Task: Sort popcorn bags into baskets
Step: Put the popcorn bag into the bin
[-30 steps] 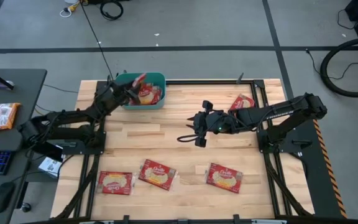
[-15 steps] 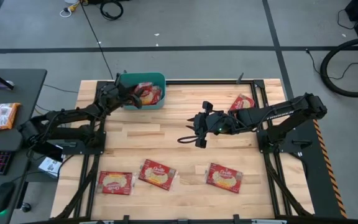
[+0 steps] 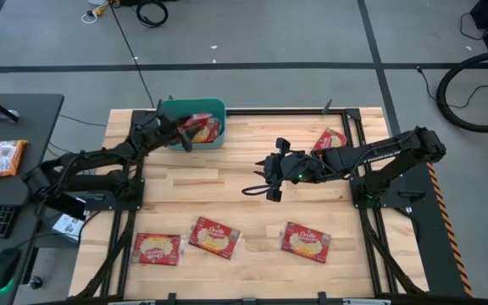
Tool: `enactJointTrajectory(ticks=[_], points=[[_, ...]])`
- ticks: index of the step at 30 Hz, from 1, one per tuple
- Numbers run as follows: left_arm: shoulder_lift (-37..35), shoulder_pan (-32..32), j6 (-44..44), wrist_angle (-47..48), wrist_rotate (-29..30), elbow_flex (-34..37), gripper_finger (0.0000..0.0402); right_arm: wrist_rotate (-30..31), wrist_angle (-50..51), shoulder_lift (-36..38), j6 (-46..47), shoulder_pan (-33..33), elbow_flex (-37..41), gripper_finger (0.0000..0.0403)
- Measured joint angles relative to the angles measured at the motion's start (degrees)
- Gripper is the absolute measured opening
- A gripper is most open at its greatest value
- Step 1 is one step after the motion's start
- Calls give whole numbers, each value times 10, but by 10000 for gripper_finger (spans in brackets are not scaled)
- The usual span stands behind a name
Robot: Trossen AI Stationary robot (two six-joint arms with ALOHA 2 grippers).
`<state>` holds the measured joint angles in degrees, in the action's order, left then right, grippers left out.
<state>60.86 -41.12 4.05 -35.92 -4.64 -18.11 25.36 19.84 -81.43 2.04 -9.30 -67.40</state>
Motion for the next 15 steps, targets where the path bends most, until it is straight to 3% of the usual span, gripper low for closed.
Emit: enactJointTrajectory(ticks=[6,13,15], points=[[-27,14,-141,75,66,0,281,0,0,0,0,0,0,116],[-32,67,-346,97,241,0,281,0,0,0,0,0,0,116],[-32,87,-369,102,285,0,281,0,0,0,0,0,0,116]])
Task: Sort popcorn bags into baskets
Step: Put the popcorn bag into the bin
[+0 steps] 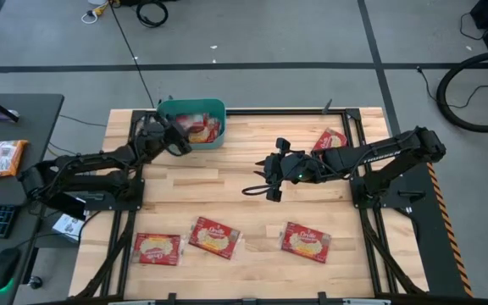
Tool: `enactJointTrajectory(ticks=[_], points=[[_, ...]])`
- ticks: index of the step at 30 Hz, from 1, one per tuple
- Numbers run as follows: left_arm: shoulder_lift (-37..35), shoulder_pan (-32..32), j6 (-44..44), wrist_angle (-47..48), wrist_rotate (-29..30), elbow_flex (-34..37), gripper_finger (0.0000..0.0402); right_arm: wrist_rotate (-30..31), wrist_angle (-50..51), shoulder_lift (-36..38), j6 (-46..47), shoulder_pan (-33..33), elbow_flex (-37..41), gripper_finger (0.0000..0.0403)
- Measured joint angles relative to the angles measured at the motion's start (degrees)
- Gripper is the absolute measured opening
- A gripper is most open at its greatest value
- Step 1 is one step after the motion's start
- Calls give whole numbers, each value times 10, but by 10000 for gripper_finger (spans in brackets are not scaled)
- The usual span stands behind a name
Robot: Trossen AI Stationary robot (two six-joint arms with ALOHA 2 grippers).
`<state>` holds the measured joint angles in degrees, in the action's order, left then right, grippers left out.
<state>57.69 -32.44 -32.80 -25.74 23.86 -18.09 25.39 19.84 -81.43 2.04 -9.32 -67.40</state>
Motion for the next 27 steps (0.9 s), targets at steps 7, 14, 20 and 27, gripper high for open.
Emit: enactJointTrajectory(ticks=[7,14,20,27], points=[[0,56,52,42,60,0,276,-3,0,0,8,1,0,116],[0,71,161,201,125,-52,262,-10,0,0,8,1,0,116],[-1,70,237,291,111,-109,248,-10,-4,0,9,1,0,116],[0,63,316,416,22,-128,232,-11,9,0,14,1,0,116]])
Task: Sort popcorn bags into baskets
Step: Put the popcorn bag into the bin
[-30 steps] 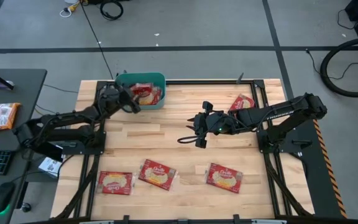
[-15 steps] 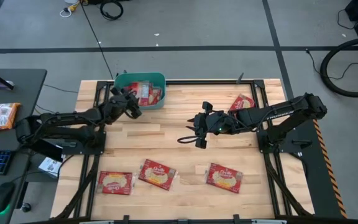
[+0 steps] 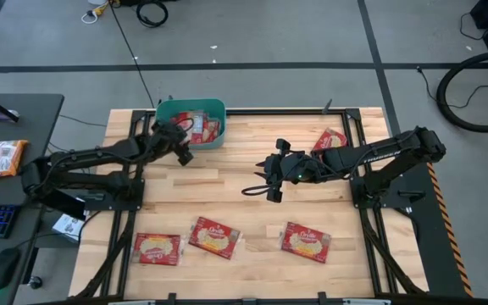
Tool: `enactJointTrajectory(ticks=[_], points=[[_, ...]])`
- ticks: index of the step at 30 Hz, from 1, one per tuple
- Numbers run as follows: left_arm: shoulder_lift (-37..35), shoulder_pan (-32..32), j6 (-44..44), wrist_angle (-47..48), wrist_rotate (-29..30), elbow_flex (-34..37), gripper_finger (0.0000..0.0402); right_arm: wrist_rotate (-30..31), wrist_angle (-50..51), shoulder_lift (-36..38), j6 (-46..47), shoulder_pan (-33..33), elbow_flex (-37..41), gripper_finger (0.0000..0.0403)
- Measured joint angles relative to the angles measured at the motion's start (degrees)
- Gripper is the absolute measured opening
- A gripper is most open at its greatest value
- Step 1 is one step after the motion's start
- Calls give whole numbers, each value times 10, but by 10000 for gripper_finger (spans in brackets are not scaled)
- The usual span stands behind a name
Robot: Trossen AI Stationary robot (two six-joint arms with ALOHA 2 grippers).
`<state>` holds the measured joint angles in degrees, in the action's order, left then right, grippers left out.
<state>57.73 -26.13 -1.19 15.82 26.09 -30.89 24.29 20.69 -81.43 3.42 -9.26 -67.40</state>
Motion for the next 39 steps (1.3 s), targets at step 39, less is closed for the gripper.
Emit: enactJointTrajectory(ticks=[39], points=[[230,-64,-420,291,45,-246,195,-98,-14,-1,-110,42,0,116]])
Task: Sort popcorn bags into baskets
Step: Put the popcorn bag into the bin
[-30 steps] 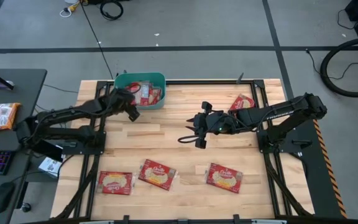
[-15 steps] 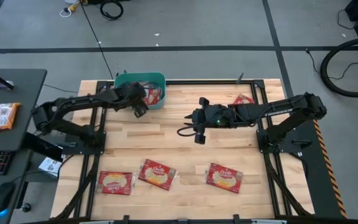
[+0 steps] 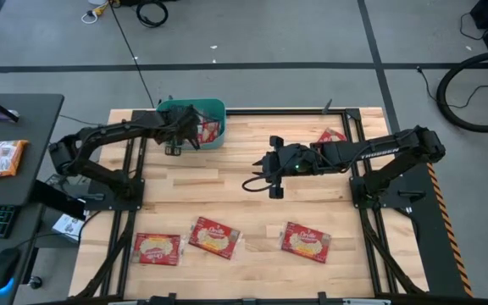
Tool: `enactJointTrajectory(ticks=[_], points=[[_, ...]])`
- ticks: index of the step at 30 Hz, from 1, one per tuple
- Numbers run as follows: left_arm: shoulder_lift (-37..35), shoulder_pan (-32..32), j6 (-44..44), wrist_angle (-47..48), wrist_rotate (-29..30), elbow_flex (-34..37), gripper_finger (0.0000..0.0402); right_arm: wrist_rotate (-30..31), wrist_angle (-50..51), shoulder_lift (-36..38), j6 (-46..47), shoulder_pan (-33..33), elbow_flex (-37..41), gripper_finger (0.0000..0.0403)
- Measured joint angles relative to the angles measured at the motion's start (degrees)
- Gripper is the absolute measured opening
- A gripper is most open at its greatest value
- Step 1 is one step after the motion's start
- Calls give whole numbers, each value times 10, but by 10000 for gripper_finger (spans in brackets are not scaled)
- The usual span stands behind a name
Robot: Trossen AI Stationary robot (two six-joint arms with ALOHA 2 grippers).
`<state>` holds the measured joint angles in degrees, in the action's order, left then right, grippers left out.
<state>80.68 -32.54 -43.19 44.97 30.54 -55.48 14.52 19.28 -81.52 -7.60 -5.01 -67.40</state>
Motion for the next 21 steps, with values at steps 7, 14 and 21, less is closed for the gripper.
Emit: enactJointTrajectory(ticks=[7,14,21], points=[[0,-53,-104,-3,-48,0,194,-7,-13,0,-6,-8,28,116],[16,-59,-264,-23,-47,1,196,-7,-23,0,-6,-13,42,116],[43,-65,-391,-34,-56,2,212,-7,-31,0,-16,-25,42,116]])
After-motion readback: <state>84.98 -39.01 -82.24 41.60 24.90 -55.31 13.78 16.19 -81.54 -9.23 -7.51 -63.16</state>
